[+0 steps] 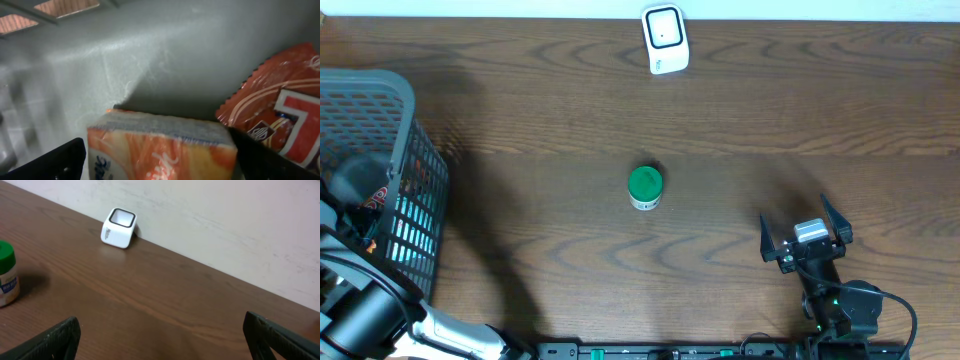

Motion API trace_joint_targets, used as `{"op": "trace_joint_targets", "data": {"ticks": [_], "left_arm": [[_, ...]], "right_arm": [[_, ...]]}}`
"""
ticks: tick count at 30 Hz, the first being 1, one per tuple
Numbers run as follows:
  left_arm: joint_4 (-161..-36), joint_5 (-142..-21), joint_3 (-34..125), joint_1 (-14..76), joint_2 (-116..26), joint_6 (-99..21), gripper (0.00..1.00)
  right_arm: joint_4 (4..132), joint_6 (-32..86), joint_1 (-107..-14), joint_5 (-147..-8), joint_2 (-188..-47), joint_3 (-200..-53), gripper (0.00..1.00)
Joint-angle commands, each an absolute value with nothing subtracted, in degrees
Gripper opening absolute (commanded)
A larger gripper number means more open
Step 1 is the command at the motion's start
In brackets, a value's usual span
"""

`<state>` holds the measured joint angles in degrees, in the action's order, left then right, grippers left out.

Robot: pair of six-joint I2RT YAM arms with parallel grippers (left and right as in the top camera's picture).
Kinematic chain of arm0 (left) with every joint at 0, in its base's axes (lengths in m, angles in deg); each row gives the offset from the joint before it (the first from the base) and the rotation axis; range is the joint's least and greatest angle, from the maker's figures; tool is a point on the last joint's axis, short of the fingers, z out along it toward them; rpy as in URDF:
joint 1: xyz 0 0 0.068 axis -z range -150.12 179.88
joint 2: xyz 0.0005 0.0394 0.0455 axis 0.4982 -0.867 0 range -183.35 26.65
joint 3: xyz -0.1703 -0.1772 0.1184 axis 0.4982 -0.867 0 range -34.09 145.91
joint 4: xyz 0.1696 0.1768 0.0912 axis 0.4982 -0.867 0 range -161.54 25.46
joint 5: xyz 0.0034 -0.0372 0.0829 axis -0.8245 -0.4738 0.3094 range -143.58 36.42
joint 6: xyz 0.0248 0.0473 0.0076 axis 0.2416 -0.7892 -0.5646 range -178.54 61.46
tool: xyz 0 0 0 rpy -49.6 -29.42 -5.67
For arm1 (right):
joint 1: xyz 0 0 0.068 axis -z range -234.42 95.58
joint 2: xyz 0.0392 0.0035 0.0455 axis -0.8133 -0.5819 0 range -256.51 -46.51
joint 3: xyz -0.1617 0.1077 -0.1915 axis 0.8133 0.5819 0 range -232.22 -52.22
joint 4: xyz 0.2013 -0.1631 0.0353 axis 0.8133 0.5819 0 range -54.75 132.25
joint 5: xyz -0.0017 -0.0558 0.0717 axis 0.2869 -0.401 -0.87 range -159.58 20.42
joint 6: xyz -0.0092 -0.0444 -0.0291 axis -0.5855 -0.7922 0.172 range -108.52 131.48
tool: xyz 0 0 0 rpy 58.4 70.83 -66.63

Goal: Scan the item barcode
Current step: 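Reach the left gripper into the basket and grasp the Kleenex pack, then carry the Kleenex pack with the left gripper and place it right of the jar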

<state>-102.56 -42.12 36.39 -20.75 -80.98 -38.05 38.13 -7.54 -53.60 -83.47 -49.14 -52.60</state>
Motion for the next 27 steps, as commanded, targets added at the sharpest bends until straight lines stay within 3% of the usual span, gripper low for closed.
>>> {"op": "trace_joint_targets", "data": {"ticks": [1,10,22,27], "left_arm": [[-103.21,-43.73,33.26,-20.94,-87.04,-39.45,0.97],[-105.47,-44.78,33.26,-20.94,-84.37,-39.43,0.69],[-116.44,-52.72,43.51,-20.94,-68.11,-39.43,0.68],[-118.32,-67.91,47.67,-20.94,-55.37,-34.55,0.68]], "right_arm": [[38.45,-6.76,-54.47,-83.38,-49.14,-52.55,0.99],[38.45,-6.76,-54.47,-83.38,-49.14,-52.55,0.99],[38.45,-6.76,-54.47,-83.38,-49.14,-52.55,0.99],[38.45,-6.73,-54.47,-83.38,-49.14,-52.55,0.99]]}}
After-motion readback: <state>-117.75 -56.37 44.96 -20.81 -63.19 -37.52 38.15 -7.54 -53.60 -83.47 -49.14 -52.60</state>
